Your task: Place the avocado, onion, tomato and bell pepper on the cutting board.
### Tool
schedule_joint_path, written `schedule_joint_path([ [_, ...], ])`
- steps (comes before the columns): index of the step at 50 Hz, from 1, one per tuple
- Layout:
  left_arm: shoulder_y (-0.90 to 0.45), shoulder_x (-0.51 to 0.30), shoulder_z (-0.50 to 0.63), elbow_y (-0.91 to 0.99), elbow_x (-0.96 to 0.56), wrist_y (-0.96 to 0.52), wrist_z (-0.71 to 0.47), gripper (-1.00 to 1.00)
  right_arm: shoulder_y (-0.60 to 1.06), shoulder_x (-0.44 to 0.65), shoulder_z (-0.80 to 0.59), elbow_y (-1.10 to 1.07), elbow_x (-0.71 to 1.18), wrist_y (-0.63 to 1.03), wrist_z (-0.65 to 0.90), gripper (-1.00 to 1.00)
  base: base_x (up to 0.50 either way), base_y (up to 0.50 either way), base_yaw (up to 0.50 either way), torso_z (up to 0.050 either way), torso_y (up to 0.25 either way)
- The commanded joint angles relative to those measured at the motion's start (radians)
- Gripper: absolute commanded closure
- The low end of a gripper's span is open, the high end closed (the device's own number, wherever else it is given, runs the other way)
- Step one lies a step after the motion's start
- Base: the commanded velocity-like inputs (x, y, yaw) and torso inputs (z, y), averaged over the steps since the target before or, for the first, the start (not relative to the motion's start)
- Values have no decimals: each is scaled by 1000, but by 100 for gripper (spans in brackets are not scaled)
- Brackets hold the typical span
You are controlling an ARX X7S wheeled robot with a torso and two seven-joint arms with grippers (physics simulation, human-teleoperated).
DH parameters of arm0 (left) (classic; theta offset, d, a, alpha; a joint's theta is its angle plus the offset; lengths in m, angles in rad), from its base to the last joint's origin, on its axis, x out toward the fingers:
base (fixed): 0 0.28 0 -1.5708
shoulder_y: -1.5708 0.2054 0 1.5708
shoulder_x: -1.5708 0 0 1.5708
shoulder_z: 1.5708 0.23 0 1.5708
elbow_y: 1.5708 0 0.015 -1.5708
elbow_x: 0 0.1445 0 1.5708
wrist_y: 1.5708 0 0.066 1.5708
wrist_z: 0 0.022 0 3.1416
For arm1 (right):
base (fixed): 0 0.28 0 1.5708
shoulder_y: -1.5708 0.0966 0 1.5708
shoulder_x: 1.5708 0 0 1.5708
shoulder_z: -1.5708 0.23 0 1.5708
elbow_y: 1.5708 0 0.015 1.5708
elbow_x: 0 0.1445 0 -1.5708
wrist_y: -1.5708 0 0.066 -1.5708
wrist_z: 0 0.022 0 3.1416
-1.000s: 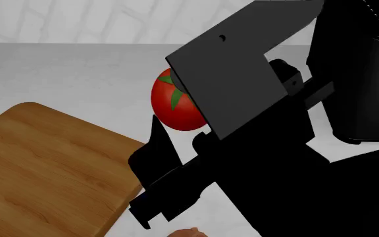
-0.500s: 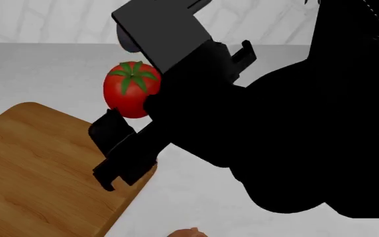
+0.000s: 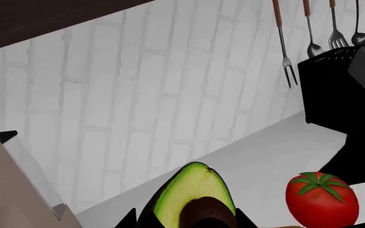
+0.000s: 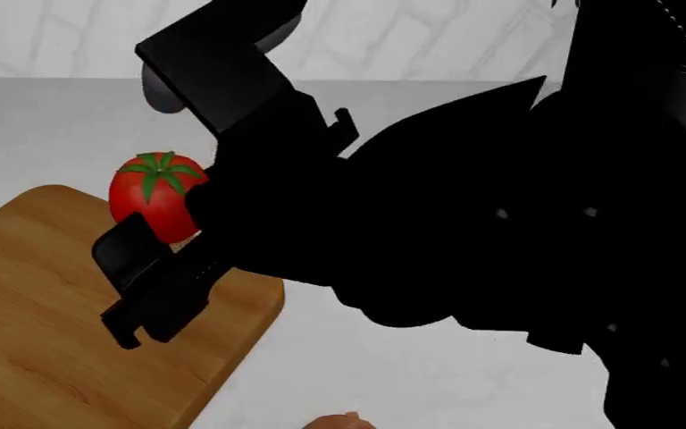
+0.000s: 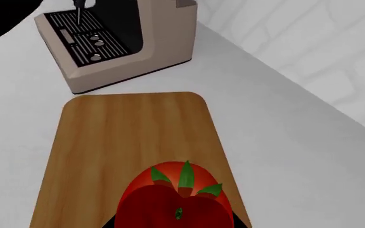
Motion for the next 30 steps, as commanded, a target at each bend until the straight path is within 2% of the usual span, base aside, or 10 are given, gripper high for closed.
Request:
schedule_joint_path([
  [1,-9,17,-24,-5,11,-2,13,100,-7,-78,-44,97,-174,-59,-159,100,0,0,0,0,0],
  [13,-3,8,-29,0,8,4,15,100,-22,-144,-139,154,-288,-107,-243,100,0,0,0,0,0],
  [30,36,-12,-48,12,8,24,20,100,-76,-169,-179,222,-347,-173,-288,100,0,0,0,1,0],
])
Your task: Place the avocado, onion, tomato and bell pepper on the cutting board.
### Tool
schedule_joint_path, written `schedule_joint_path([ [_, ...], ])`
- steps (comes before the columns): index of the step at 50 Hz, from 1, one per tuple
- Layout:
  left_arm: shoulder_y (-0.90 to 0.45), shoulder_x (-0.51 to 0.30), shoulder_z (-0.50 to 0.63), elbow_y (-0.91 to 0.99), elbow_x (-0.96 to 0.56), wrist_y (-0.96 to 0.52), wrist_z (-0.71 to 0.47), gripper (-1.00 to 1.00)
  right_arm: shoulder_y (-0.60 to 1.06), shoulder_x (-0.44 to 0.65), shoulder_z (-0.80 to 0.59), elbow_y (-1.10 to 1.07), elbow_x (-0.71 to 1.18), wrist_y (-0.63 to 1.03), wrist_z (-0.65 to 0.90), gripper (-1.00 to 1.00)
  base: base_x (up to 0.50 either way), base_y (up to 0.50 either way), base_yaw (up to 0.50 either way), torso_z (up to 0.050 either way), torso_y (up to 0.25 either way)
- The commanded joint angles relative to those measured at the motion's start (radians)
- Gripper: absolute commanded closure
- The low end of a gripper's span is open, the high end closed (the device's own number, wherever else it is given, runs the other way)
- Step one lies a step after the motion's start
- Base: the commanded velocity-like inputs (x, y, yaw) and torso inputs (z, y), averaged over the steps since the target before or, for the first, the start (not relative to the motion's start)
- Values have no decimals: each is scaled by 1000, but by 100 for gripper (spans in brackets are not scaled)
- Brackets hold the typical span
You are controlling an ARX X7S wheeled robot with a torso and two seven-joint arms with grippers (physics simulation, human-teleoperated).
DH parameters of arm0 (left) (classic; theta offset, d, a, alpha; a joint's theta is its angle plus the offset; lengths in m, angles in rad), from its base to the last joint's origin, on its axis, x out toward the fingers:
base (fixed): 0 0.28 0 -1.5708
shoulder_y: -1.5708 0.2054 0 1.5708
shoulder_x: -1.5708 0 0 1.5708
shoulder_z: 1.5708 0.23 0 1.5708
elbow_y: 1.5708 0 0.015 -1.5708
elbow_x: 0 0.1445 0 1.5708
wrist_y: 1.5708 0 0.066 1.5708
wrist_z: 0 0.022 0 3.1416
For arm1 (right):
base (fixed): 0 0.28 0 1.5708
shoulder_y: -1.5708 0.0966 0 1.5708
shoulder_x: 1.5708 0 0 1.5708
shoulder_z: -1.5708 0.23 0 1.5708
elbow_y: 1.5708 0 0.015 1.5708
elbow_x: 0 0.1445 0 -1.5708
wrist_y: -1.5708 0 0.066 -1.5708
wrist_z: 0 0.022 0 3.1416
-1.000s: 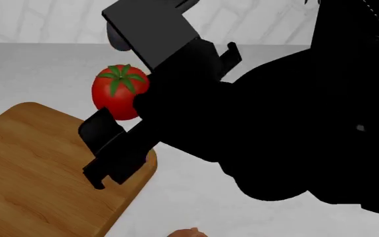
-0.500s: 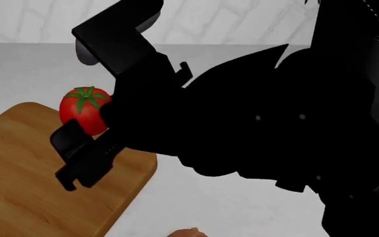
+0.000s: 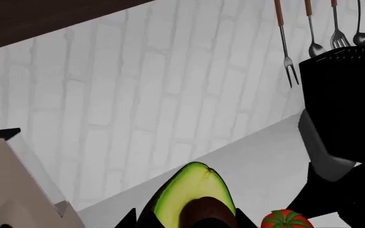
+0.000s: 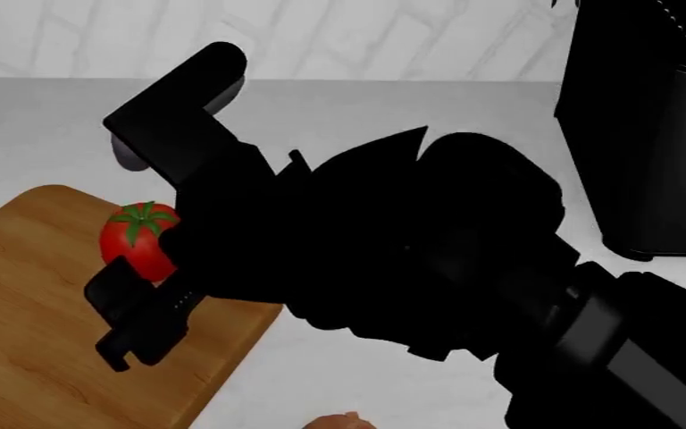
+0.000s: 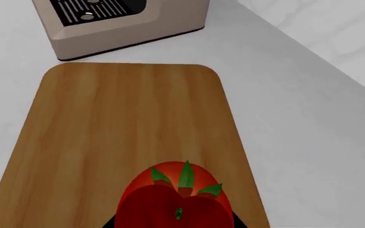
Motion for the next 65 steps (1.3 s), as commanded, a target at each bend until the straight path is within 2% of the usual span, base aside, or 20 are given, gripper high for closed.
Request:
schedule_joint_path([
  [1,16,10,-35,0,16,8,19,100,-36,-38,-4,54,-92,-63,-81,100,0,0,0,0,0],
  [24,25,-6,-46,2,15,16,22,100,-63,-26,0,55,-78,-66,-55,100,0,0,0,0,0],
  [25,22,-6,-45,2,13,15,21,100,-61,-26,0,55,-82,-69,-54,-100,0,0,0,0,0],
  [37,25,2,-39,-2,25,15,27,100,-34,-13,13,17,-72,-63,-37,-100,0,0,0,0,0],
  [45,29,6,-36,-2,32,15,31,100,25,37,104,-114,32,-14,77,-100,0,0,0,0,1],
  [52,18,27,-14,-13,53,3,40,100,7,150,203,-293,179,17,250,-100,0,0,0,0,0],
  [57,30,61,12,-78,109,-1,82,100,-1,243,270,-459,332,34,433,-100,0,0,0,0,0],
  [65,-12,141,96,-190,241,-40,157,100,85,366,346,-635,602,21,702,-100,0,0,0,1,0],
])
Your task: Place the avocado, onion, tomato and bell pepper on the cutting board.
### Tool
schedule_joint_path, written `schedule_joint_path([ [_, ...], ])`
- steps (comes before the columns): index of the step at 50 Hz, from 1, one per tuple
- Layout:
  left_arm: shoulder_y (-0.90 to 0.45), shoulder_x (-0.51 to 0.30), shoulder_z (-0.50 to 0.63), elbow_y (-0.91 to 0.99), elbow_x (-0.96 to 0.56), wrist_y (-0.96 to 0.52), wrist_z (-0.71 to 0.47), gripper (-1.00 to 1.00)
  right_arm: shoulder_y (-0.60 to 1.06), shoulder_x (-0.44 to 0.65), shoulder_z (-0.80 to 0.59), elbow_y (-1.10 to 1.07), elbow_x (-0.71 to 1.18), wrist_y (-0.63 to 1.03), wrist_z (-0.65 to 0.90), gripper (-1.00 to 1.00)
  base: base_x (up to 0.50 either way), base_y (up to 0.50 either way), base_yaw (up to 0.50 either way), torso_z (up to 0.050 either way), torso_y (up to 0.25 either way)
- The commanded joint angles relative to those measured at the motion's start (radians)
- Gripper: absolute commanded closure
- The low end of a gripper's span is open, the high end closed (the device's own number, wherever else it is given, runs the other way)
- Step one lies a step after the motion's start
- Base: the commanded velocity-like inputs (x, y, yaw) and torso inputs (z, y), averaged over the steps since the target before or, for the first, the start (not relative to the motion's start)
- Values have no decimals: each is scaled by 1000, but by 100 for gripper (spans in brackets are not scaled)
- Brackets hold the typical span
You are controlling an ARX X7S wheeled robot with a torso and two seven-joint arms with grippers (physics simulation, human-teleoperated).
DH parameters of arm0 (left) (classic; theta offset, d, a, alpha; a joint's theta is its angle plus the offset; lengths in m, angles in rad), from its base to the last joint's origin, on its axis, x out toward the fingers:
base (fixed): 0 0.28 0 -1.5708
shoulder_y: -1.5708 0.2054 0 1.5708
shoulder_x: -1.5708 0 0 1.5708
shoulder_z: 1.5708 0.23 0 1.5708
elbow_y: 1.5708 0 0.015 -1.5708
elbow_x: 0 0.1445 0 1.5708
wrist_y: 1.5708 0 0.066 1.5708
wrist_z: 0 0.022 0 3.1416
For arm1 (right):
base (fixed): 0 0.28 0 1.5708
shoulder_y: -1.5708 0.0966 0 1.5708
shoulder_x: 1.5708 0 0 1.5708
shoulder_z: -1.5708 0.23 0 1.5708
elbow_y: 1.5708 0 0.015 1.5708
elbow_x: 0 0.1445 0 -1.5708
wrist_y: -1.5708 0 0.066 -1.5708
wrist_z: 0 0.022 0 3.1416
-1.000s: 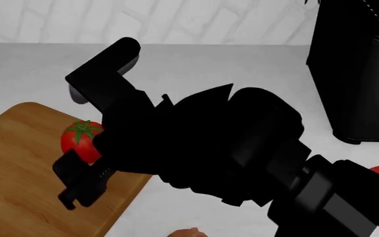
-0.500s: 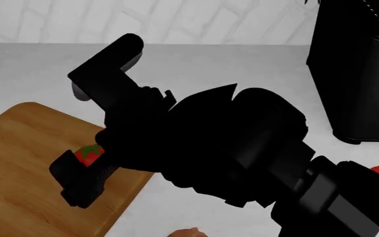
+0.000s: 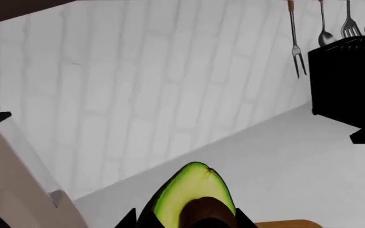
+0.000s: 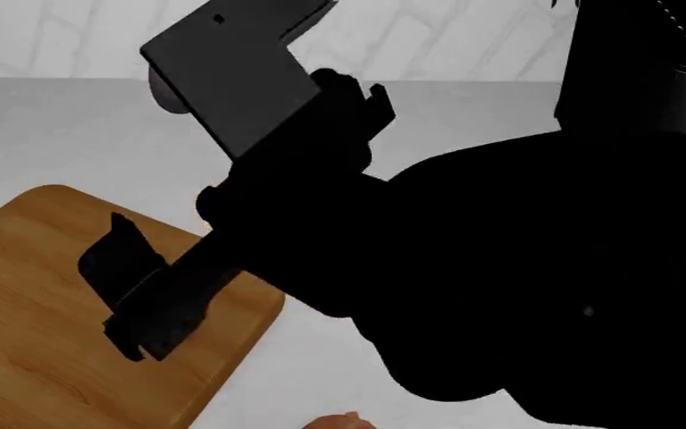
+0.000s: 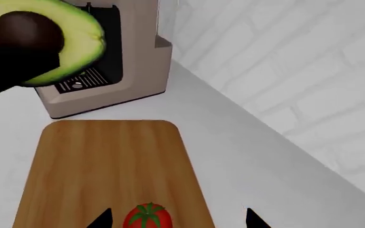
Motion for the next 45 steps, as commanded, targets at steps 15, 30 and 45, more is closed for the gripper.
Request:
schedule_joint_path([
  [15,-193,248,221,-287,323,-115,219,100,174,381,216,-466,656,-150,604,-100,0,0,0,0,0],
  [30,-287,393,302,-576,334,-180,323,100,237,419,234,-482,720,-169,644,-100,0,0,0,0,1],
  [45,-279,436,425,-703,489,-119,436,100,299,436,226,-470,760,-159,674,-100,0,0,0,0,0],
])
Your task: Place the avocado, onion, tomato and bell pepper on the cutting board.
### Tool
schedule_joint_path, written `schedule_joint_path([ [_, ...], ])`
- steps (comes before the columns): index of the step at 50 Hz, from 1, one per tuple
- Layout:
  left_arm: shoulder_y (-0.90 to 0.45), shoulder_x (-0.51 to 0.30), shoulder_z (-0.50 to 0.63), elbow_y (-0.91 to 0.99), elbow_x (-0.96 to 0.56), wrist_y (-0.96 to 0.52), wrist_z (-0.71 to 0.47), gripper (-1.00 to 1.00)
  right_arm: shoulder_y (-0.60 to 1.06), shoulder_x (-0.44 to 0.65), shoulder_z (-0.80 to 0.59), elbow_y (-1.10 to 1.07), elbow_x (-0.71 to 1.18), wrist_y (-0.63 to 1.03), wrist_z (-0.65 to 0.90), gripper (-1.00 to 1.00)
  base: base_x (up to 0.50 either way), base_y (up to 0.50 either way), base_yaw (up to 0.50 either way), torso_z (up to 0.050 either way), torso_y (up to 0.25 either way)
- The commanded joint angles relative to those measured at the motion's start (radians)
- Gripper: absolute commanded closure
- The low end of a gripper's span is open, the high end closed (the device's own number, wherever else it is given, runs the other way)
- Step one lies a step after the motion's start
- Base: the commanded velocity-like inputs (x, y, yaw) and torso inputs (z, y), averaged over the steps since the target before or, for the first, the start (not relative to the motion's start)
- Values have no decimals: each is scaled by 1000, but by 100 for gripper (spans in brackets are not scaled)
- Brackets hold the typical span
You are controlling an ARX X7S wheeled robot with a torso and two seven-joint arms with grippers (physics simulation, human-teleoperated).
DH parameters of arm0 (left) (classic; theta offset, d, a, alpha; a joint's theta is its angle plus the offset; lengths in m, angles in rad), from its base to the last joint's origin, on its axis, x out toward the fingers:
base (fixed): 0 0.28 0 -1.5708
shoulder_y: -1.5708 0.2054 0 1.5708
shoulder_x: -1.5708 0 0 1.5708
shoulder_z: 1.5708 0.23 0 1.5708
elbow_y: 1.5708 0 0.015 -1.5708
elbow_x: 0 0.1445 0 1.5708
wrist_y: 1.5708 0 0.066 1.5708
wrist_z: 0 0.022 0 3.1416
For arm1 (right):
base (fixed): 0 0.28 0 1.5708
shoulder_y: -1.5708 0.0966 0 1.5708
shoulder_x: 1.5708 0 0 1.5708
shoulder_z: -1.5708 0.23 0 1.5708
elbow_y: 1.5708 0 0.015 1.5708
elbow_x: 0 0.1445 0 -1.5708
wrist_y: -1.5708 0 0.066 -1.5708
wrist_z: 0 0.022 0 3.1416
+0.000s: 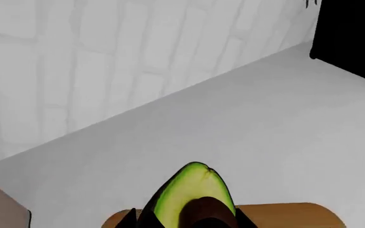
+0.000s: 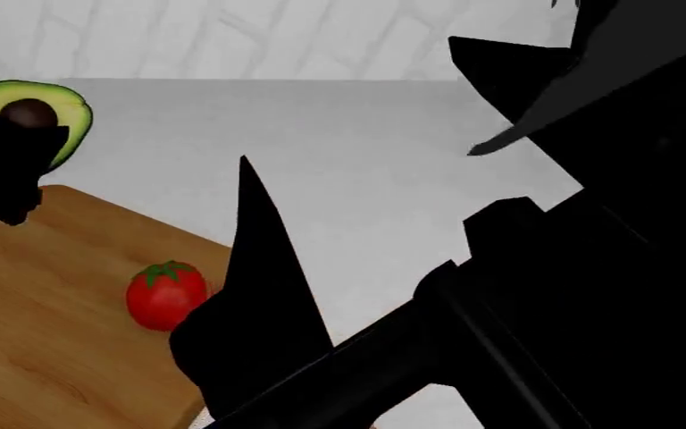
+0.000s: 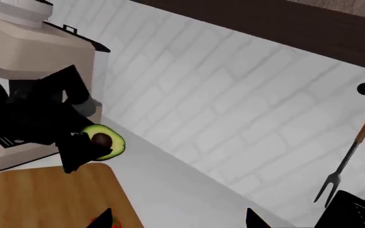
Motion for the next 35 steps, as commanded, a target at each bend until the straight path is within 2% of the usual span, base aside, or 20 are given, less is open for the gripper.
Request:
schedule_joint_path([
  [1,-11,74,40,-124,76,10,81,100,45,2,25,1,25,-16,9,-100,0,0,0,0,10],
  [14,76,52,49,-113,85,45,64,100,18,16,35,-14,6,-25,0,-100,0,0,0,0,0],
  [35,117,29,47,-99,84,57,33,100,26,24,34,-23,19,-32,6,-100,0,0,0,0,0],
])
